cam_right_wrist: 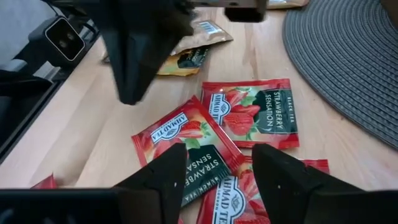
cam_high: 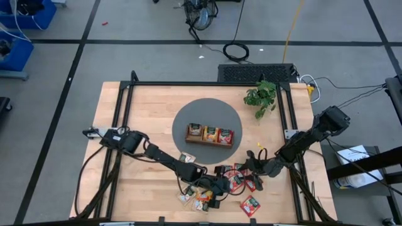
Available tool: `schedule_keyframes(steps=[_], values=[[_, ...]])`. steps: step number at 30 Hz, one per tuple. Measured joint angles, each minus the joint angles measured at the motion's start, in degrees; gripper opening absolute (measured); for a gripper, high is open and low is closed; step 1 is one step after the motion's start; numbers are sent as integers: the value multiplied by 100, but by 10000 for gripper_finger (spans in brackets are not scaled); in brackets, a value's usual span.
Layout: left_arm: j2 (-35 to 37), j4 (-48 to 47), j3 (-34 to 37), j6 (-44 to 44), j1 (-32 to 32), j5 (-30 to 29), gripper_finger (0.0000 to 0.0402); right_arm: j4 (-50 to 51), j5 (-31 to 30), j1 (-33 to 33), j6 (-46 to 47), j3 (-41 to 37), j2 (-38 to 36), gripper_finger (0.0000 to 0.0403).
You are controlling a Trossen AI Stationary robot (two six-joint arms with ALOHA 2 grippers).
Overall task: Pick & Place Tea
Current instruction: Put the red tea bag into the right section of the wooden organizer
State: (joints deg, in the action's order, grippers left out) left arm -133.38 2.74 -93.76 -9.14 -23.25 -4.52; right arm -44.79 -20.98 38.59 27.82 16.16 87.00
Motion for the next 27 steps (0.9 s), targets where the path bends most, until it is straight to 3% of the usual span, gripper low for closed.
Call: schedule_keyframes(steps=[4, 10, 19, 27], values=[[-1, 42, 0, 176, -98, -7, 24, 63, 1, 0, 210, 0, 0, 163], [-46, 51, 0, 301, -32, -69, 4, 463, 17, -18, 545, 0, 0, 165], [-71, -4, 2, 123, 49, -44, 24, 631, 301, -114, 1057, -2, 0, 166], [-126, 52, 0, -2, 167, -152, 8, 583, 318, -114, 1380, -2, 0, 167]])
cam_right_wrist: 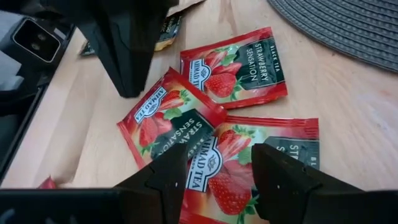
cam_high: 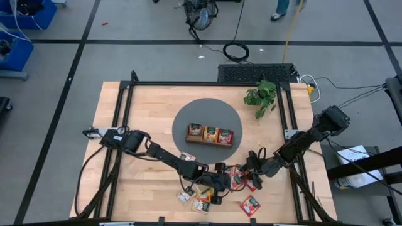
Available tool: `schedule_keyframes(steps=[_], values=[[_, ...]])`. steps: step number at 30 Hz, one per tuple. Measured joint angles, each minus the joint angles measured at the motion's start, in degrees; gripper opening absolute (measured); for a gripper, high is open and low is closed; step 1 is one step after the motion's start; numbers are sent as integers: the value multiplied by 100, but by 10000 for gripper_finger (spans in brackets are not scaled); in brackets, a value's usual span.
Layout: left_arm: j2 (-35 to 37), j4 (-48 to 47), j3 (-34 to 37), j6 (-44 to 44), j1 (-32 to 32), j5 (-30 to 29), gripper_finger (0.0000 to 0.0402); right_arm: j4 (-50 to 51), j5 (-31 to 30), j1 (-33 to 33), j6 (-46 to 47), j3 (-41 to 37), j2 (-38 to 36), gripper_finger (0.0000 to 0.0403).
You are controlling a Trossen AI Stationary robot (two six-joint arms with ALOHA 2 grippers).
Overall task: Pick & Place Tea
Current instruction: Put the red tea bag into the right section of the wooden organizer
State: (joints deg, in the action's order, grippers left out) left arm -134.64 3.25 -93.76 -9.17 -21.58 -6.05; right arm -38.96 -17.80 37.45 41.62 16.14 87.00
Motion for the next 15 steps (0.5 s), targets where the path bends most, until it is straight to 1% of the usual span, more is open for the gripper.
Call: schedule_keyframes(steps=[4, 9, 15], values=[[-137, 19, -4, 7, 56, 49, 17, -19, 0, 0, 80, 2, -2, 167], [-174, 8, -11, -34, 189, 147, 4, 24, 0, 0, 262, 0, 4, 165], [-191, 23, -11, -51, 233, 139, 19, 14, 8, 0, 303, 2, 4, 164]])
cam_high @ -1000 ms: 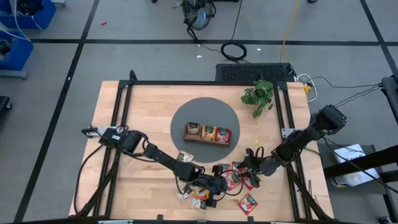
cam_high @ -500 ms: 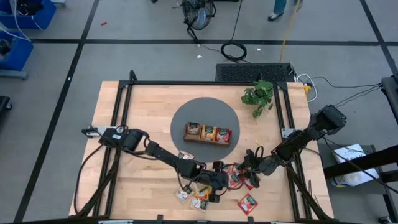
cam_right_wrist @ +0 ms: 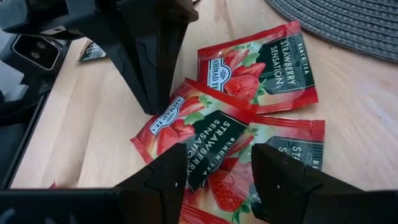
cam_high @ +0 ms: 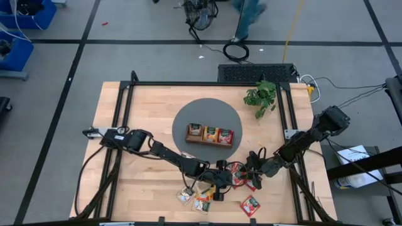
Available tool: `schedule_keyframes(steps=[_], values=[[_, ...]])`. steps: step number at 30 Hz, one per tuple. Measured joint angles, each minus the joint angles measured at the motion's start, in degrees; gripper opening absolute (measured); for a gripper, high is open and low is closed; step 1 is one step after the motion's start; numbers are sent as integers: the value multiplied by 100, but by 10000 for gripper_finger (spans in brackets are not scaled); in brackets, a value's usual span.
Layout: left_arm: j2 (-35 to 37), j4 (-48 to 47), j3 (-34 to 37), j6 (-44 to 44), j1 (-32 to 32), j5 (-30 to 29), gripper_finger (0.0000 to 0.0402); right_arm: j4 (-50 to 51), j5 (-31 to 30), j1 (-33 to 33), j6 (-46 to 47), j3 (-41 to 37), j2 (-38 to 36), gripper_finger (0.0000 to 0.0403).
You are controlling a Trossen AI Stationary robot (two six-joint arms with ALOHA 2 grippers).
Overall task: Pick & Place Tea
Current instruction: Put the red tea bag into the right section of the wooden organizer
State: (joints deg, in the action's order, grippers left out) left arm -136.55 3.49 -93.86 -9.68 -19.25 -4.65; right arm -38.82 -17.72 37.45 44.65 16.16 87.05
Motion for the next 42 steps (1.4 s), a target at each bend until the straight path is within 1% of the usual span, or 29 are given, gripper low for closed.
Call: schedule_keyframes(steps=[6, 11, 14, 19, 24, 27, 30, 35, 39, 42], values=[[-2, 2, 2, -69, 0, -13, 4, -30, 4, 2, 117, 0, 0, 163], [-9, 13, 2, -78, -4, -117, 19, -33, 7, 2, 92, 0, 1, 145], [-11, 22, 6, -66, 2, -134, 21, -33, 7, 2, 63, 0, 2, 128], [-11, 27, 7, -57, 51, -139, 4, -35, 9, 2, -83, 0, 2, 101], [-13, 61, 11, -84, 75, -144, 20, -111, 9, 2, -258, -2, 2, 66], [-13, 63, 11, -59, 73, -143, 24, -206, 9, 2, -420, -2, 2, 35], [-13, 76, 11, 162, 54, -151, 25, -317, 9, 2, -629, -2, 4, 7], [94, -38, 24, 502, -35, -176, 26, -344, 17, 2, -792, 0, -63, 5], [464, -574, 31, 631, -225, -235, 26, -332, 156, -22, -1019, 6, -277, 2], [776, -1097, 22, 693, -433, -528, 26, -302, 153, -37, -1215, 2, -523, 1]])
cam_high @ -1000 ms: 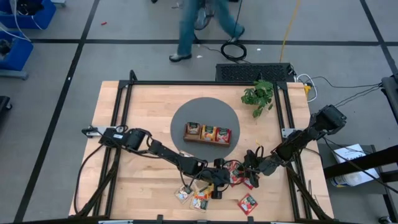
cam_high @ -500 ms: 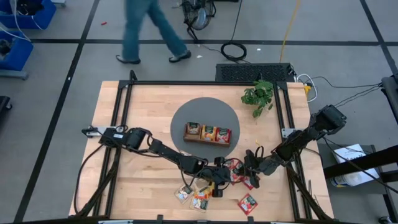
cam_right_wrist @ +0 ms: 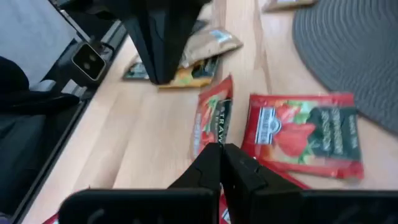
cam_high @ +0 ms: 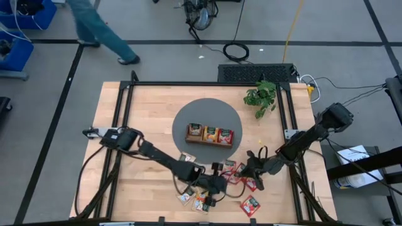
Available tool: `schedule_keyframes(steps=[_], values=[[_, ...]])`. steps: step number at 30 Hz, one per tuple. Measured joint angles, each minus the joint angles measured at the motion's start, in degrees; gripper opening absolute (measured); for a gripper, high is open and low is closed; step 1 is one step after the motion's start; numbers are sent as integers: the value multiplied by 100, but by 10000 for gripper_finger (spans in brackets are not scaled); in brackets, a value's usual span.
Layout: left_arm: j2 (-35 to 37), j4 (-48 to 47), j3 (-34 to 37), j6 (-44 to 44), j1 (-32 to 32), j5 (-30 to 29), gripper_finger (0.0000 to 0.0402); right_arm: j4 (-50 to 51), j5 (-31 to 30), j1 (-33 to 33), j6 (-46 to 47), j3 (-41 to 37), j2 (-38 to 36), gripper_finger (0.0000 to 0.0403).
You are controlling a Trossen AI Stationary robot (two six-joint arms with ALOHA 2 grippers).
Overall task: Pick & Place Tea
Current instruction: Put the red tea bag into the right section of the wooden organizer
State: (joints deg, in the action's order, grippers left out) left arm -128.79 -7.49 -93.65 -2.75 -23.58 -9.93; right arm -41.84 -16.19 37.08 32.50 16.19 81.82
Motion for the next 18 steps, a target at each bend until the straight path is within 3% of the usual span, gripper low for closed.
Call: schedule_keyframes(steps=[5, 8, 13, 18], values=[[281, -1163, 0, -117, -469, -768, 26, 210, 17, -104, -250, 6, -582, 1], [389, -1750, 0, -391, -826, -1179, 26, 952, 151, -307, -464, 204, -1013, 1], [467, -2278, -1, -609, -1322, -2038, 26, 3378, 131, -859, -854, 1305, -1505, 0], [470, -2391, -4, -829, -1530, -2623, 26, 6014, -194, -1542, -1425, 2906, -1275, 0]])
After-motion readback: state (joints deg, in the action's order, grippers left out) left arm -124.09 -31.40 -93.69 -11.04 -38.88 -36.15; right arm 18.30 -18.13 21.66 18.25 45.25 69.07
